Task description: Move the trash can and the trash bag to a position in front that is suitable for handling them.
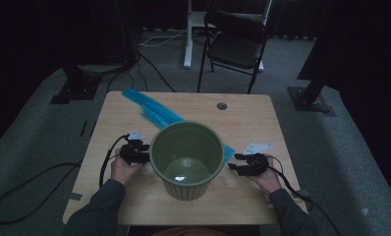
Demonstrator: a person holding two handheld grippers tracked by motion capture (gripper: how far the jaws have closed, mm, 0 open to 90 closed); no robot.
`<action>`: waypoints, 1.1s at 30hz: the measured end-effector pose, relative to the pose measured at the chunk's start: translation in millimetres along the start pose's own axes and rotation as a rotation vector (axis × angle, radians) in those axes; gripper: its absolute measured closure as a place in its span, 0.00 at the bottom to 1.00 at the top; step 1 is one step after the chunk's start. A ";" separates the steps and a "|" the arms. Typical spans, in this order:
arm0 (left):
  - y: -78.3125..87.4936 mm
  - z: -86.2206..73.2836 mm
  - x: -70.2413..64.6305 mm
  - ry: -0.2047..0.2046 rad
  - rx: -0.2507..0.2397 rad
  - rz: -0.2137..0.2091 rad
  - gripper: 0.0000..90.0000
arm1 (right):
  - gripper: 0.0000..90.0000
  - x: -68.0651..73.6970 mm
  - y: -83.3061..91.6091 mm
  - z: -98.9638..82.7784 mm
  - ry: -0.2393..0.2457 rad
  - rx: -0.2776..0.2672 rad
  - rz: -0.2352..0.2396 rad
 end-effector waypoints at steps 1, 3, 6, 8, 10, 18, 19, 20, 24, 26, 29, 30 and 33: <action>5.9 -3.6 -6.1 -0.017 -0.002 -0.001 0.52 | 0.53 6.8 -0.4 2.9 0.013 -0.004 0.019; 12.0 -8.2 -10.6 -0.032 -0.001 0.002 0.52 | 0.53 20.3 -1.0 9.4 0.039 -0.015 0.064; 22.8 -18.0 -18.9 -0.076 0.009 0.000 0.52 | 0.53 34.5 -3.2 15.8 0.068 -0.022 0.110; 29.1 -22.7 -24.9 -0.104 0.003 -0.010 0.52 | 0.54 42.6 -5.6 19.2 0.080 -0.025 0.135; 31.4 -24.2 -27.7 -0.113 -0.005 -0.017 0.52 | 0.55 45.1 -7.3 20.8 0.089 -0.024 0.138; 28.4 -22.9 -14.1 -0.124 -0.018 0.045 0.51 | 0.55 41.2 -29.2 39.0 0.063 -0.027 0.155; 27.8 -22.7 -11.1 -0.116 -0.019 0.055 0.52 | 0.55 40.5 -32.0 42.0 0.064 -0.024 0.154; 27.8 -22.4 -8.1 -0.105 -0.019 0.060 0.52 | 0.55 39.6 -34.9 45.0 0.068 -0.022 0.149; 29.4 -21.3 -1.0 -0.084 -0.030 0.074 0.51 | 0.55 23.5 -46.9 54.1 0.050 -0.017 0.091; 30.1 -21.2 1.1 -0.083 -0.032 0.081 0.51 | 0.54 9.8 -53.5 54.6 0.020 0.000 0.049; 29.8 -20.5 3.7 -0.082 -0.036 0.087 0.51 | 0.53 -10.3 -63.9 53.3 -0.007 0.034 -0.023; 29.1 -20.2 3.9 -0.079 -0.038 0.085 0.51 | 0.52 -16.6 -68.9 52.4 -0.011 0.048 -0.032; 27.3 -19.6 4.1 -0.078 -0.037 0.079 0.51 | 0.51 -22.1 -75.5 50.9 -0.019 0.074 -0.044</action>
Point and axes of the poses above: each handheld gripper's, and its own axes: y roughly backward along the jaws, z roughly out of its top, x roughly to its left, the point moved 5 cm from there along -y, roughly forward along the jaws, and after that the axes turned 1 degree about -y, right-handed, at the moved point
